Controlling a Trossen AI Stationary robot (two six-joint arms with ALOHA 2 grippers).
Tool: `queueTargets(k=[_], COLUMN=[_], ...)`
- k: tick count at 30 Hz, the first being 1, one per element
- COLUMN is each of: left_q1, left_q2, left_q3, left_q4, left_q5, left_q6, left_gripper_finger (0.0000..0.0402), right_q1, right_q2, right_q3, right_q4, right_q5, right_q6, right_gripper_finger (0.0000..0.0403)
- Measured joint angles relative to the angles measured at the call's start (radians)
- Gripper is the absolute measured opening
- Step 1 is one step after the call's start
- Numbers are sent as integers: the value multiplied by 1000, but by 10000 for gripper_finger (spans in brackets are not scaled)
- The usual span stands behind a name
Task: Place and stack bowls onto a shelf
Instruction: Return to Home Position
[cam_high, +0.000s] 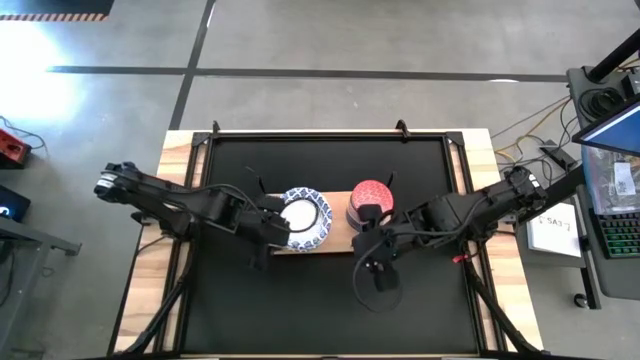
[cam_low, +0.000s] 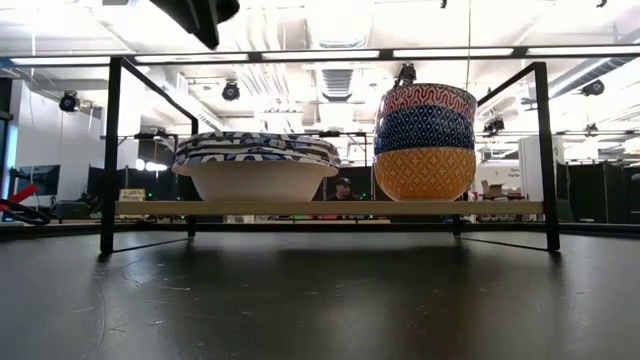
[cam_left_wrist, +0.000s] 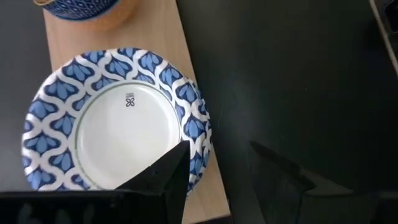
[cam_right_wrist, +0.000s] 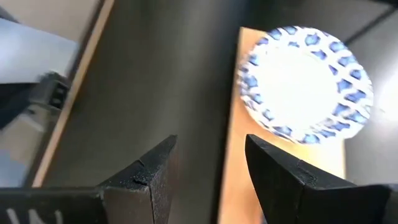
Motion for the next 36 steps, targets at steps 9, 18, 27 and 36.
queueTargets(k=[9, 18, 27, 36], left_q1=[-2, -28, -32, -32], left_q2=[-214, -488, -745, -944], left_q3=[-56, -174, -421, -719], left_q4=[-7, 78, 261, 524], left_q5=[-2, -88, -161, -169], left_q6=[-64, -117, -137, -139], left_gripper_finger=[142, 142, 142, 142], right_q1=[-62, -123, -153, -152], right_q2=[-59, -254, -552, -794], right_q3=[-71, -344, -686, -971], right_q4=[-16, 247, 492, 768], right_q5=[34, 24, 25, 33], right_q6=[-17, -82, -28, -8], right_gripper_finger=[176, 176, 176, 176])
